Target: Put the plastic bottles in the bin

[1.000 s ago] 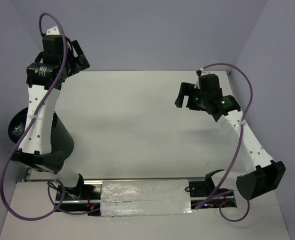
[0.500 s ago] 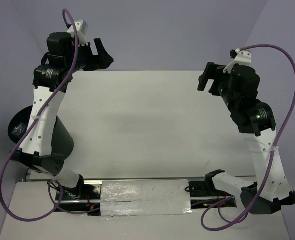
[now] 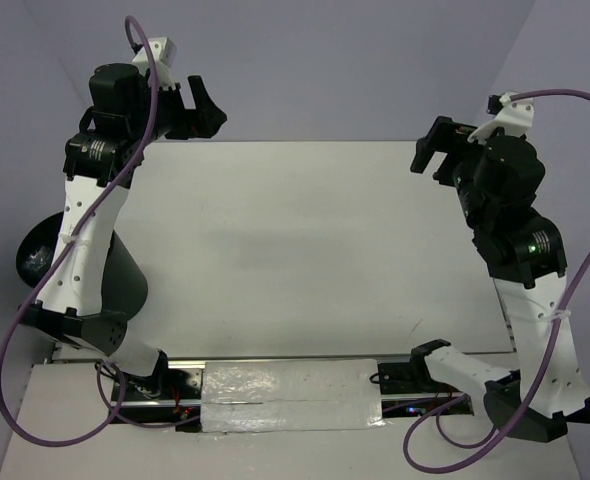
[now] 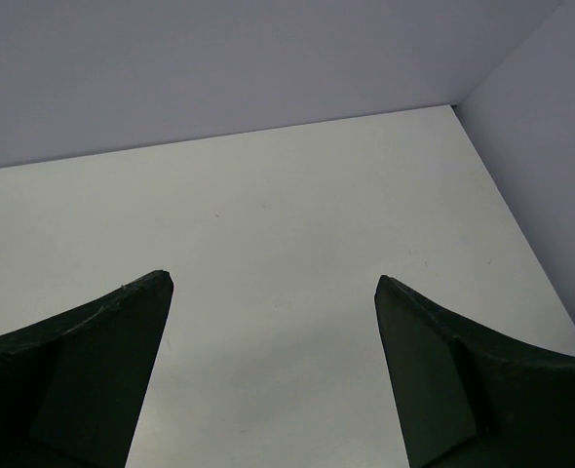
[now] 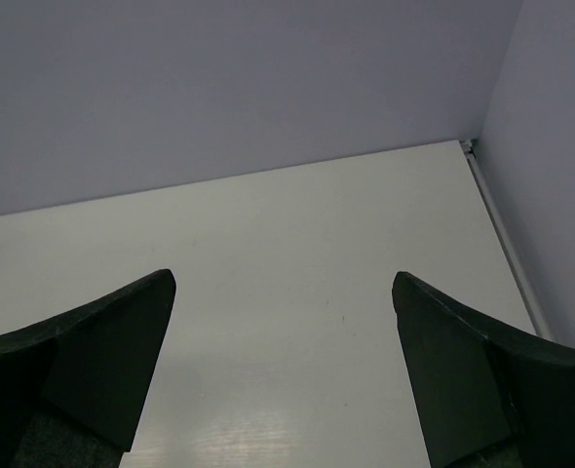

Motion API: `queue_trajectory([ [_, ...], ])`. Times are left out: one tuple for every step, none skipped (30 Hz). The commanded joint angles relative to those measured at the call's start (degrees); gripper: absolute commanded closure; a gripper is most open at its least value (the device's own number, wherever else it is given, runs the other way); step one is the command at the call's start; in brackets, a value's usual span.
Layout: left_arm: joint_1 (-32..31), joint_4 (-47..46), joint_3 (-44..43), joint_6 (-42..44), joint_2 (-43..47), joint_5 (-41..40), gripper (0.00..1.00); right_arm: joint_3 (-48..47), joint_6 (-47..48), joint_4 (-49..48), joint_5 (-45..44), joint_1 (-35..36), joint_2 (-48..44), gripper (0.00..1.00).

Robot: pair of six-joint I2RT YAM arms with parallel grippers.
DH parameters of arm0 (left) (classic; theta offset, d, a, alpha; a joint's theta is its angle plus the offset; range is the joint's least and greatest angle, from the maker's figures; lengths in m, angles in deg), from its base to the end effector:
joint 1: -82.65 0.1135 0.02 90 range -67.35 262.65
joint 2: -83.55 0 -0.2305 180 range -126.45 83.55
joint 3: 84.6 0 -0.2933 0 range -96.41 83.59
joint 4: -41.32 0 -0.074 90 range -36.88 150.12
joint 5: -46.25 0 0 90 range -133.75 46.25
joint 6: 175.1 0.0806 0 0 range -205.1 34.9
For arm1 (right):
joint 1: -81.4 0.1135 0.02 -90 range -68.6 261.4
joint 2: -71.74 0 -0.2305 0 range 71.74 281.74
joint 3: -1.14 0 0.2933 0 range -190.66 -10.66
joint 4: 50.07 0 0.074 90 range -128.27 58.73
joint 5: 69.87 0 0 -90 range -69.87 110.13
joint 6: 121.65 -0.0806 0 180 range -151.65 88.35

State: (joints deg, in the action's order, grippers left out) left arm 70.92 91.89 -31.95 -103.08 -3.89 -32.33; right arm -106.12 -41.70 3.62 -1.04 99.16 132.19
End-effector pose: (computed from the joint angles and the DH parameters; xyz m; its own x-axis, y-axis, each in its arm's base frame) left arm 0.3738 -0.0939 0.5036 -0.2926 -0.2483 -0.9234 0.3148 0.8868 -0.3382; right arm 0.2519 0.0501 0.5100 -0.1024 0.1381 -0.9851 0.0760 0.9885 0.1307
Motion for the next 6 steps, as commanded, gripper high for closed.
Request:
queue_trajectory([
  [0.1, -2.4, 0.1, 1.5, 2.6, -0.1, 0.01, -2.4, -2.4, -2.2, -3.3, 0.4, -0.9, 0.0],
  [0.1, -2.6, 0.7, 1.5, 2.7, -0.3, 0.01, -2.9, -2.8, -0.9, -3.6, 0.4, -0.7, 0.0],
  [0.1, -2.6, 0.8, 1.5, 3.0, -0.4, 0.01, -3.4, -3.0, -0.1, -4.6, 0.5, 0.0, 0.0],
  [0.1, -2.7, 1.0, 1.5, 3.1, -0.3, 0.01, -3.9, -3.0, 1.0, -4.8, 0.5, 0.7, 0.0],
  [0.1, -2.6, 0.9, 1.5, 3.1, -0.3, 0.01, -4.3, -3.1, 1.6, -5.1, 0.4, 0.7, 0.0],
  [0.1, -2.6, 0.9, 1.4, 2.9, -0.2, 0.02, -4.8, -3.5, 2.1, -6.2, 0.5, 1.2, 0.0],
])
